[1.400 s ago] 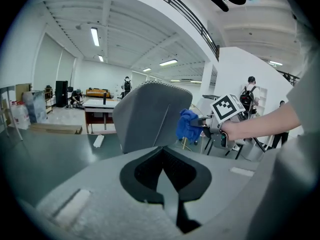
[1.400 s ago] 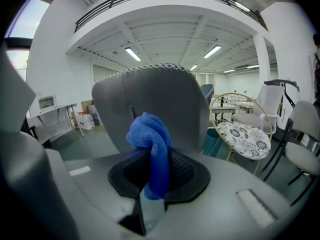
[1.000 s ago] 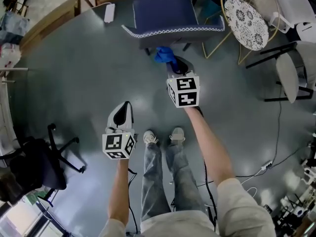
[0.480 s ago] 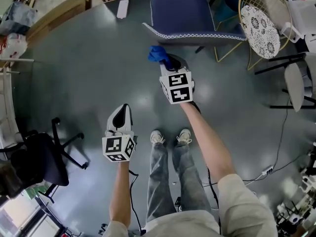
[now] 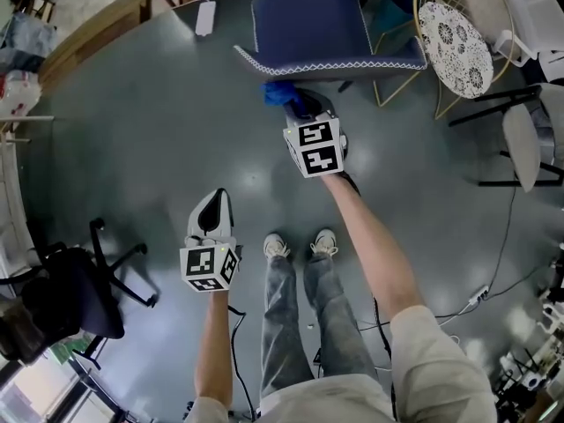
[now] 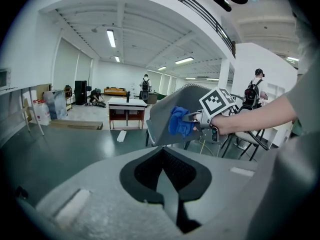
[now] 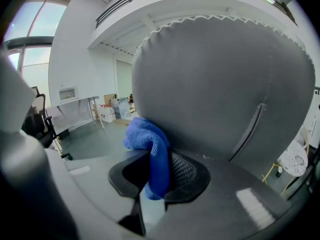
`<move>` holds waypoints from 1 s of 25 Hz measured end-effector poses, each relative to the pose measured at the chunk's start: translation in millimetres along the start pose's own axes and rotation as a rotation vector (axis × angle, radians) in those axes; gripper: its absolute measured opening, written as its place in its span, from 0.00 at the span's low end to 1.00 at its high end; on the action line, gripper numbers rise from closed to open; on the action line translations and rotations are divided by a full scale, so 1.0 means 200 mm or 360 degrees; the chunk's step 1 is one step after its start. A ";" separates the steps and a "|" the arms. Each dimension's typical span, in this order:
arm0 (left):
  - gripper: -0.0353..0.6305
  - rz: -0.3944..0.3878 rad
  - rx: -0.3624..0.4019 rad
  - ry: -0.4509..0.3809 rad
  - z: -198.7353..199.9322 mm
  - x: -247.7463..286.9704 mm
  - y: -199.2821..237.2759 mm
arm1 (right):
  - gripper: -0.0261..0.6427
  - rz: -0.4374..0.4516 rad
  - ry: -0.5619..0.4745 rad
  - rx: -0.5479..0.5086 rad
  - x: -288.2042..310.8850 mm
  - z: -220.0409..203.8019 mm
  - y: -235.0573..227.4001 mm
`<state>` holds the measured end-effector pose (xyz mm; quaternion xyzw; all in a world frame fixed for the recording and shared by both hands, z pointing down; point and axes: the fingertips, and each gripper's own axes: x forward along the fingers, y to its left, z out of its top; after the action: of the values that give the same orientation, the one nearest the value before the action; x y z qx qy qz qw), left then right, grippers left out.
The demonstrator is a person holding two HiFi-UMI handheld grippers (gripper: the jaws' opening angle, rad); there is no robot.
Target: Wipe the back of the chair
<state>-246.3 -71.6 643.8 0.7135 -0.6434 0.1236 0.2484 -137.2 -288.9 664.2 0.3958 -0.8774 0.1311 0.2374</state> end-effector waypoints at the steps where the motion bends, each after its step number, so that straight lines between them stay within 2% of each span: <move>1: 0.06 -0.0008 0.0004 -0.0001 0.01 0.02 -0.02 | 0.14 -0.0011 0.0000 0.0002 -0.02 -0.01 -0.03; 16: 0.06 -0.0168 0.0104 0.0064 0.06 0.27 -0.47 | 0.14 -0.0214 -0.0007 0.0078 -0.29 -0.11 -0.70; 25: 0.06 -0.0256 0.0158 0.0096 0.08 0.43 -0.74 | 0.14 -0.0387 0.0022 0.0191 -0.45 -0.23 -1.16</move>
<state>-92.6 -146.2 643.1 0.7702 -0.5693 0.1564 0.2412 104.9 -363.8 665.6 0.5118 -0.8119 0.1564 0.2333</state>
